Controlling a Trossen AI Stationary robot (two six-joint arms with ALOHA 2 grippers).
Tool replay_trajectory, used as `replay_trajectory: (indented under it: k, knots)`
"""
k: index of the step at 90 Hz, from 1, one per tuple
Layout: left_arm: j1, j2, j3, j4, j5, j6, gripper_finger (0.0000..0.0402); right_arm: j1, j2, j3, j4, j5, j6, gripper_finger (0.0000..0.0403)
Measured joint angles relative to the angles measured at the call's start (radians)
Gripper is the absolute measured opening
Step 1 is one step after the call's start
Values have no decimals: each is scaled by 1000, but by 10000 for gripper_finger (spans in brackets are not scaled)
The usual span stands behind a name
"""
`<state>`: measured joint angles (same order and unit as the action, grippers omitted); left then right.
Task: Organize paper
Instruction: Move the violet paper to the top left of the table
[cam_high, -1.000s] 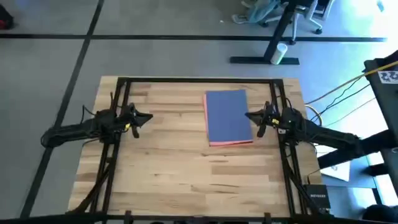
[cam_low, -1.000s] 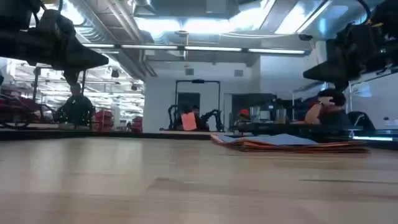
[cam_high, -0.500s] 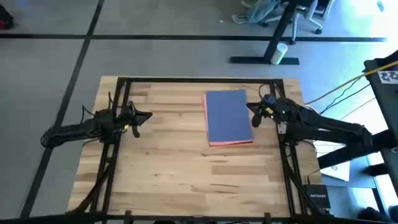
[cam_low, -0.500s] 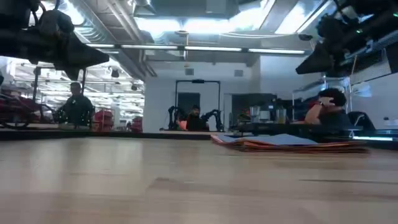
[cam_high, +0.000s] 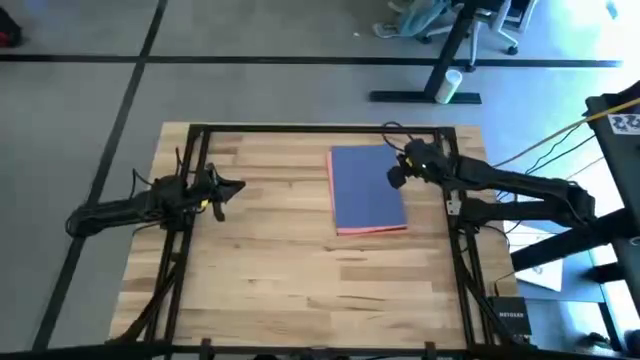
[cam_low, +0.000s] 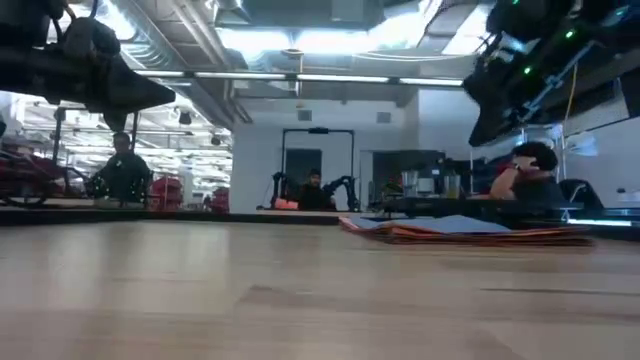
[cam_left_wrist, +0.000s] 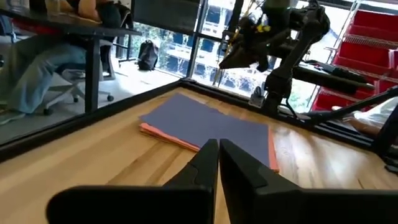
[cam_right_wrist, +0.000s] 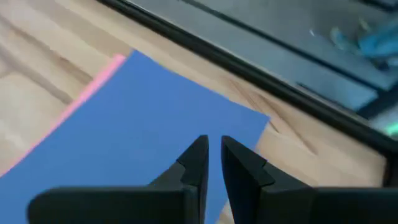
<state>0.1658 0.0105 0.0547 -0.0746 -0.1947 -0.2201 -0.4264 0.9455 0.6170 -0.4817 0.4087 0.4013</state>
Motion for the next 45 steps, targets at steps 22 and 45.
replay_trajectory:
  k: [22, 45]
  knots:
    - [0, 0, 0, -5, 0, -54, 0, -189, 107, 0, 47, -103, 15, 33]
    - [0, 0, 0, -17, 0, -93, 0, -365, 254, 0, 189, -255, -39, 40]
